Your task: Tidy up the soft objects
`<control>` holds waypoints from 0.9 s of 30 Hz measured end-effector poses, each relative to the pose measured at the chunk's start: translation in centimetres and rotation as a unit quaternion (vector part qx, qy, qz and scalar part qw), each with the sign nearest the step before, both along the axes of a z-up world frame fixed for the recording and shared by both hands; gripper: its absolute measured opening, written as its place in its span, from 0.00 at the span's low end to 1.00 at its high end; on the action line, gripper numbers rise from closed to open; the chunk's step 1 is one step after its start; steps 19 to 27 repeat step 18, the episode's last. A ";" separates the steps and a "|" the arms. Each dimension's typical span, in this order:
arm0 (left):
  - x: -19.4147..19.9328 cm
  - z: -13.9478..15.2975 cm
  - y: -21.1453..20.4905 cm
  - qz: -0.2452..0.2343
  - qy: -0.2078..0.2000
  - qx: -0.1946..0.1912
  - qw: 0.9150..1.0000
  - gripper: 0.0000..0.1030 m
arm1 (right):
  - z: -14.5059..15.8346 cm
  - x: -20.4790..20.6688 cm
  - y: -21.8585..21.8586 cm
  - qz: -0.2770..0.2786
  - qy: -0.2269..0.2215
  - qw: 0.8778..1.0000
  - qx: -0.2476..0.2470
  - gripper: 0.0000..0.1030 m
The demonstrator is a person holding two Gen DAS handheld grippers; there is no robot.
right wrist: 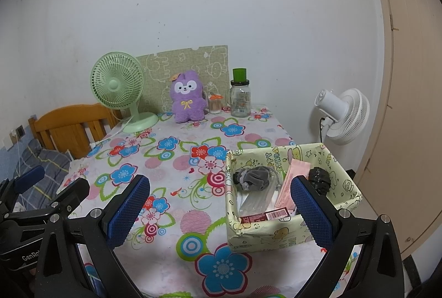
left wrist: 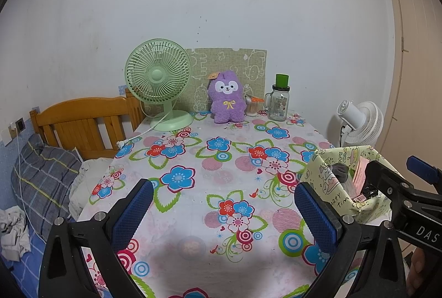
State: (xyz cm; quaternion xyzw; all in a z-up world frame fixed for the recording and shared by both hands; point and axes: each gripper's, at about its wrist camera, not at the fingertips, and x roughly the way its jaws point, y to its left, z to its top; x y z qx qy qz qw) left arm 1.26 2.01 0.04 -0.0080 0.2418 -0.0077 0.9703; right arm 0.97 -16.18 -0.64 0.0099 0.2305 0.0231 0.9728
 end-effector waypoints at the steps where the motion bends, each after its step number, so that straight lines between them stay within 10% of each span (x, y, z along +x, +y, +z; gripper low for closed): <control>1: 0.0 0.0 0.0 0.000 0.000 0.000 1.000 1.00 | 0.0 0.0 0.0 0.000 0.000 1.000 0.000 1.00; 27: 0.0 0.0 0.0 0.000 0.001 0.000 1.000 1.00 | 0.0 0.1 -0.1 0.001 -0.001 1.000 0.000 1.00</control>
